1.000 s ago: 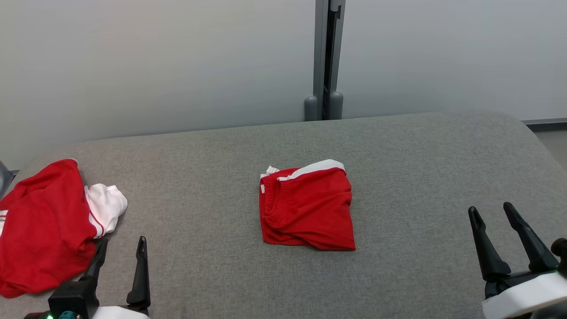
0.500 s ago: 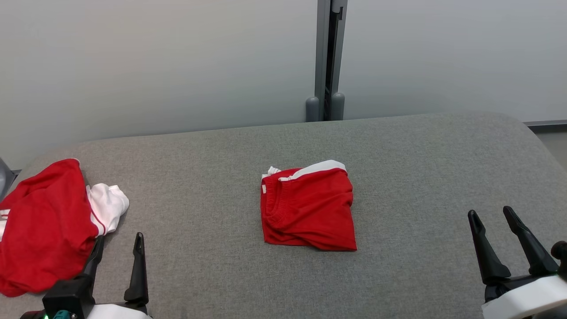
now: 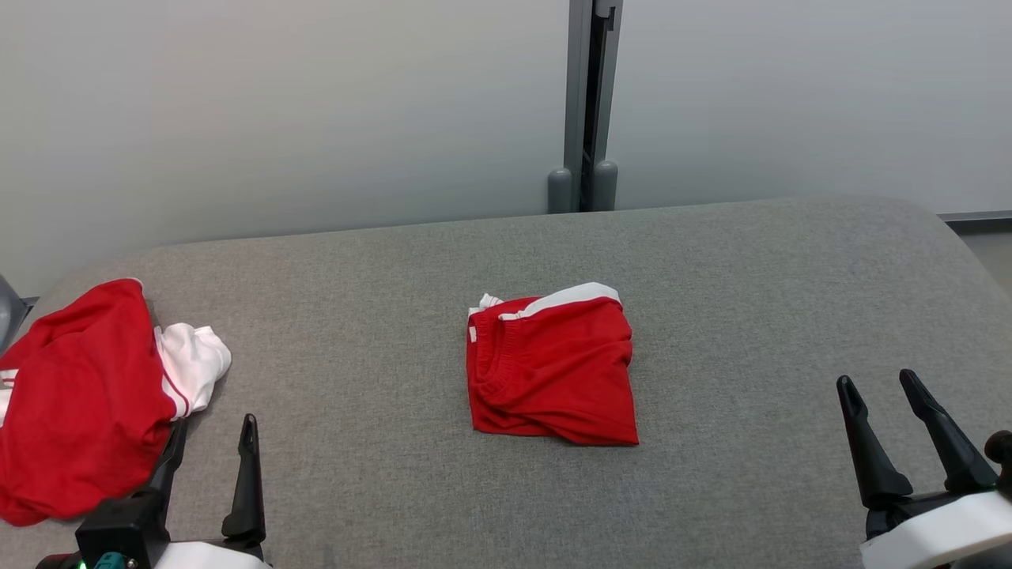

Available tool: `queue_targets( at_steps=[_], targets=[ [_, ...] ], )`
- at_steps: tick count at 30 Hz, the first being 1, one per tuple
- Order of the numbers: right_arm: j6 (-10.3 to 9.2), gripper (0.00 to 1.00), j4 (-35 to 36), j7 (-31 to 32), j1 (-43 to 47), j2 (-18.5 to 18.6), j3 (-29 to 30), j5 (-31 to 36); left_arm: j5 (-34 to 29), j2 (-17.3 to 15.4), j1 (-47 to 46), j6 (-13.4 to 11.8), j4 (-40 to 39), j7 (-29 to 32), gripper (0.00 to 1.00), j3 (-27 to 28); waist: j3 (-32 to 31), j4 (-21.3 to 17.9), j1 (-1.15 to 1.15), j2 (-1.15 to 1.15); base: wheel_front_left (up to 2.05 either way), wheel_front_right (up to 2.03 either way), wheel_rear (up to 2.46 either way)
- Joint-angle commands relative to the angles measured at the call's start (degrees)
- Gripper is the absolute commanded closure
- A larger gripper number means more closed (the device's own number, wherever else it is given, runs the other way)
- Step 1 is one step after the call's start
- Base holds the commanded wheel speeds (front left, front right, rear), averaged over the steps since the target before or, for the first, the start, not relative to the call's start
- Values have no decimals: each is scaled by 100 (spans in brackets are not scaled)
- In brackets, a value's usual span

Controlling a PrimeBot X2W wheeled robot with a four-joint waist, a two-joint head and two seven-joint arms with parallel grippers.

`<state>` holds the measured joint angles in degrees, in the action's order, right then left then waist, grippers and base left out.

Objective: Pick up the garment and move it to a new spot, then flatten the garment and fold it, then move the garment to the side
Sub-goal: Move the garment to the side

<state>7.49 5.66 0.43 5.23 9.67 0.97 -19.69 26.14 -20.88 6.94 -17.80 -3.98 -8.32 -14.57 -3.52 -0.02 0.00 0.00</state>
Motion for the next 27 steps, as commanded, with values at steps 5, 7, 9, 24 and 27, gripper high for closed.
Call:
queue_targets(
  at_steps=[5,7,9,24,27],
  targets=[
    [0,0,6,6,50,-8,33,-23,7,-36,14,-60,-41,-32,0,10,5,37,0,0,0,0,0],
    [0,0,-8,7,38,-10,29,-26,-3,-46,9,-72,-52,-30,0,6,10,54,0,0,0,0,0],
    [0,0,-23,9,7,-9,31,-31,-2,-53,-5,-81,-63,-24,0,6,21,76,0,0,0,0,0],
    [0,0,-1075,-102,-1037,224,-447,-311,-85,120,-815,99,-216,-198,0,-177,1081,794,0,0,0,0,0],
    [0,0,-1423,-152,-1361,312,-648,-369,-77,199,-1054,163,-138,-290,0,-215,1369,987,0,0,0,0,0]
  ],
)
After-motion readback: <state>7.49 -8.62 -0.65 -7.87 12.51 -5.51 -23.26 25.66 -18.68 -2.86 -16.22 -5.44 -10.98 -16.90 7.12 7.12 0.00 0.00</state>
